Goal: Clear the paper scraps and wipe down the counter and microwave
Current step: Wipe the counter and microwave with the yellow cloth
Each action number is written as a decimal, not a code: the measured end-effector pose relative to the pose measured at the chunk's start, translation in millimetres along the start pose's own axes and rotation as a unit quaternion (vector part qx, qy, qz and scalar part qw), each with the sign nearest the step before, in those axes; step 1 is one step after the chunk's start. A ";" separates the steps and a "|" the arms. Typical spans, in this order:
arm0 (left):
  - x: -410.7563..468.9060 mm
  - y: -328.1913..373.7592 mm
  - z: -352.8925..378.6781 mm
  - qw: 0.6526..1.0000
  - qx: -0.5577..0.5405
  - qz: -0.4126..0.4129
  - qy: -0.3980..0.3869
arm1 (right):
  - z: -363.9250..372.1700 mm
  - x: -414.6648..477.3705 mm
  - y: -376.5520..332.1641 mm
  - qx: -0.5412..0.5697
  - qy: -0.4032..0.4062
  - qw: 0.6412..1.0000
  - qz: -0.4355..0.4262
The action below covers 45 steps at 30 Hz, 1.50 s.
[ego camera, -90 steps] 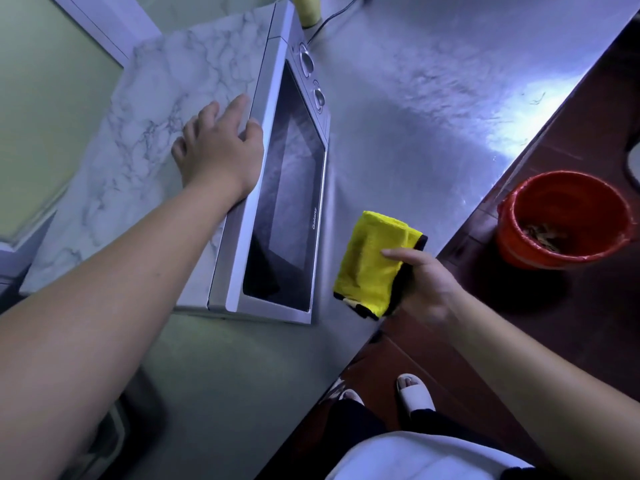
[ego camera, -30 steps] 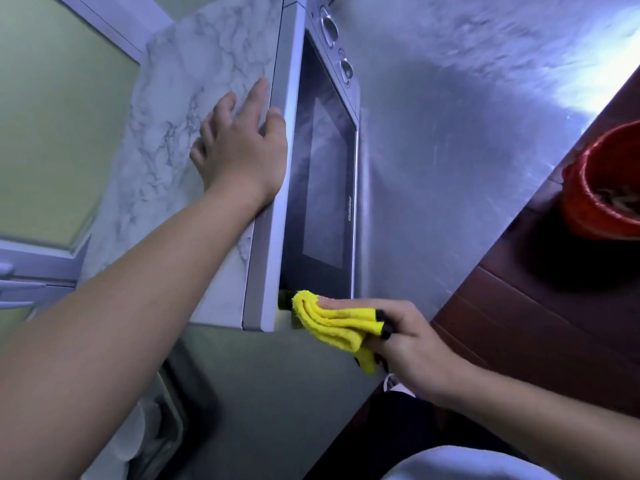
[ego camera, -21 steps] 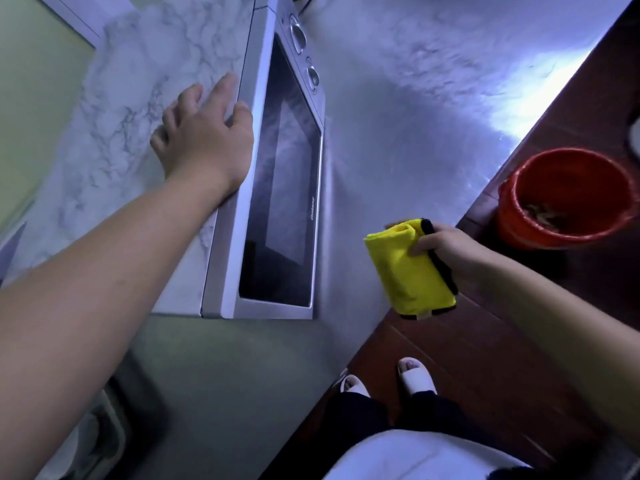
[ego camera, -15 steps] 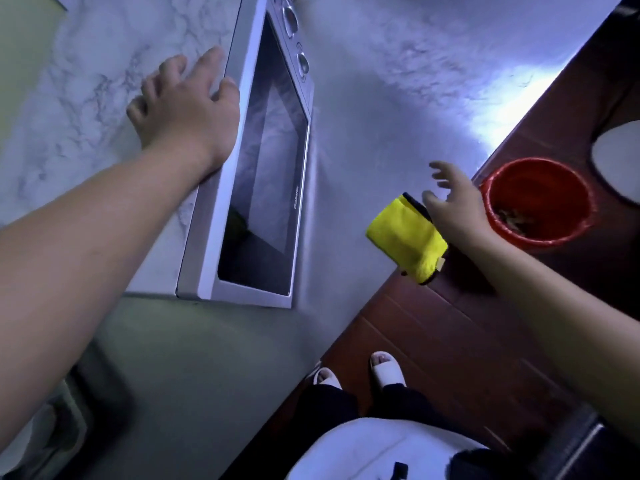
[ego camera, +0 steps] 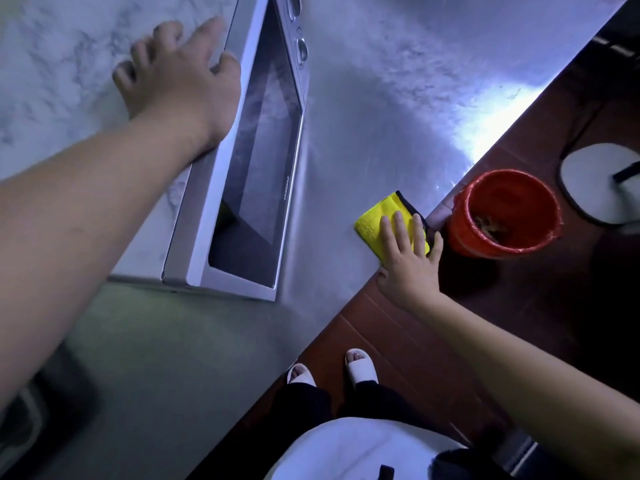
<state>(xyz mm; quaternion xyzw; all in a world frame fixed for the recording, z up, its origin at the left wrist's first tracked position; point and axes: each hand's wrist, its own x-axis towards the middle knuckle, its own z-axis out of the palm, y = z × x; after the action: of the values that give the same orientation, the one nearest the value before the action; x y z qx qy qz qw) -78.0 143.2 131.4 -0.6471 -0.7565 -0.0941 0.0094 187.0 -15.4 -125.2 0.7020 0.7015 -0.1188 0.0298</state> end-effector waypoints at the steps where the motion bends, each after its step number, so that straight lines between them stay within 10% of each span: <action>1: 0.0 -0.6 -0.3 1.000 0.000 -0.002 -0.001 | -0.6 1.0 -0.9 -0.004 0.019 1.000 0.007; 9: -1.8 1.0 -2.0 1.000 -0.010 -0.003 -0.006 | -60.7 18.7 4.9 0.243 0.007 0.968 0.068; 10: -2.5 0.9 -1.7 1.000 -0.011 -0.003 -0.004 | -78.1 21.2 10.3 0.385 -0.010 0.915 0.121; 12: -2.6 1.1 -1.1 1.000 -0.013 -0.004 0.000 | -109.4 20.0 19.0 0.696 -0.069 0.686 0.203; 14: -3.2 0.4 -0.4 1.000 -0.014 -0.005 -0.001 | -127.6 9.4 28.3 0.860 -0.110 0.472 0.161; 15: -3.4 0.0 -0.1 1.000 -0.014 -0.006 0.000 | -135.4 5.3 33.1 0.889 -0.116 0.426 0.120; 17: -3.7 0.3 0.4 1.000 -0.014 -0.007 -0.001 | -150.6 7.5 41.2 0.888 -0.132 0.439 0.046; 24: -5.6 1.4 -1.7 1.000 -0.009 -0.011 -0.005 | -155.8 81.8 7.5 0.627 -0.157 0.754 0.120; 31: -4.5 0.4 0.6 1.000 -0.009 -0.009 0.005 | -213.0 158.1 -89.2 0.777 0.093 0.621 -0.043; 37: -3.7 2.0 1.8 1.000 -0.003 -0.016 0.011 | -218.3 181.8 -184.0 0.723 0.120 0.675 -0.086; 45: -2.7 4.3 1.1 1.000 0.005 -0.018 0.005 | -187.8 83.0 -190.3 0.758 0.016 0.647 -0.082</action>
<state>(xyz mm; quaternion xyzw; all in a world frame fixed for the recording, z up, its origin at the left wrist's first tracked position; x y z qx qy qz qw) -73.2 141.4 130.5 -0.6329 -0.7684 -0.0934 0.0149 20.6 107.6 63.4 0.4215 0.4222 -0.5996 -0.5335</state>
